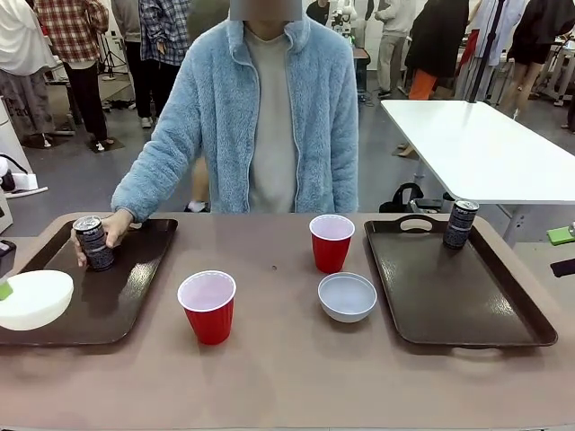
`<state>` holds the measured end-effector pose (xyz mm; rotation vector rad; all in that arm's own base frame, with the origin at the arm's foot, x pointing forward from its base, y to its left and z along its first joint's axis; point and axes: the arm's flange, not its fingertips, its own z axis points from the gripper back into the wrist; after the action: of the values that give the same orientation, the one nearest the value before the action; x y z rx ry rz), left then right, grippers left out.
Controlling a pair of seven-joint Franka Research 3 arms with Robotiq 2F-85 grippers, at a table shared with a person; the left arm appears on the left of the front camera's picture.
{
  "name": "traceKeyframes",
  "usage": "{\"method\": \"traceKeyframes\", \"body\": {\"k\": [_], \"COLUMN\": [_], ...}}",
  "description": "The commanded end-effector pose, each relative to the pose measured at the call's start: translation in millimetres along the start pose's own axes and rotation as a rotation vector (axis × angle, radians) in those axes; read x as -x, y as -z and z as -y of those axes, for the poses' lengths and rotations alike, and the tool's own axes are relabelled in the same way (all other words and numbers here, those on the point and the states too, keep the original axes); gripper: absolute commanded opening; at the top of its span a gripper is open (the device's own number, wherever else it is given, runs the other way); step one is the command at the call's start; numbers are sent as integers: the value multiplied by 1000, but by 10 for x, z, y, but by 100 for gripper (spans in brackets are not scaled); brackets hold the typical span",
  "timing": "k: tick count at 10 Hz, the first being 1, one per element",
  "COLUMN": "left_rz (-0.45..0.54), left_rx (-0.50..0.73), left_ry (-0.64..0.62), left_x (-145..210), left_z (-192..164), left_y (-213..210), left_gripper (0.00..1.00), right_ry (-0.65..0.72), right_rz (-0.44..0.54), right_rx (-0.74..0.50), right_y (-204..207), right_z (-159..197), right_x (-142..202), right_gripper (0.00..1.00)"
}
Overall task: Prepare tableware on both trays.
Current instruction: Pick up a Picnic Bowl from the table and place it on a Handle tray.
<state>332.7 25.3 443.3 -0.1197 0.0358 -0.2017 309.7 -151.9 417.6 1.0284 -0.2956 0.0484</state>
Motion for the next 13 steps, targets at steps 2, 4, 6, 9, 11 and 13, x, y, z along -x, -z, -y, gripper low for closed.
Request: {"method": "traceKeyframes", "body": {"k": [2, 4, 6, 9, 11, 13], "left_rz": [18, 108, 122, 137, 139, 134], "left_rx": [26, 1, -35, -54, -33, -20], "left_ry": [3, -27, -8, -18, -29, -33], "left_x": [-158, -427, -638, -949, -1014, -1054], "left_z": [-60, 0, 92, 130, 97, 73], "left_y": [88, 258, 426, 739, 780, 822], "left_gripper": [0, 0, 0, 0, 0, 0], "right_ry": [-9, -9, -9, -9, -9, -9], "right_rz": [6, 6, 6, 6, 6, 6], "right_rx": [-17, -17, -17, -17, -17, -17], "right_y": [8, 8, 8, 8, 8, 8], "right_z": [-3, -3, -3, -3, -3, -3], "right_x": [-1, -1, -1, -1, -1, -1], "right_gripper": [100, 100, 100, 100, 100, 100]}}
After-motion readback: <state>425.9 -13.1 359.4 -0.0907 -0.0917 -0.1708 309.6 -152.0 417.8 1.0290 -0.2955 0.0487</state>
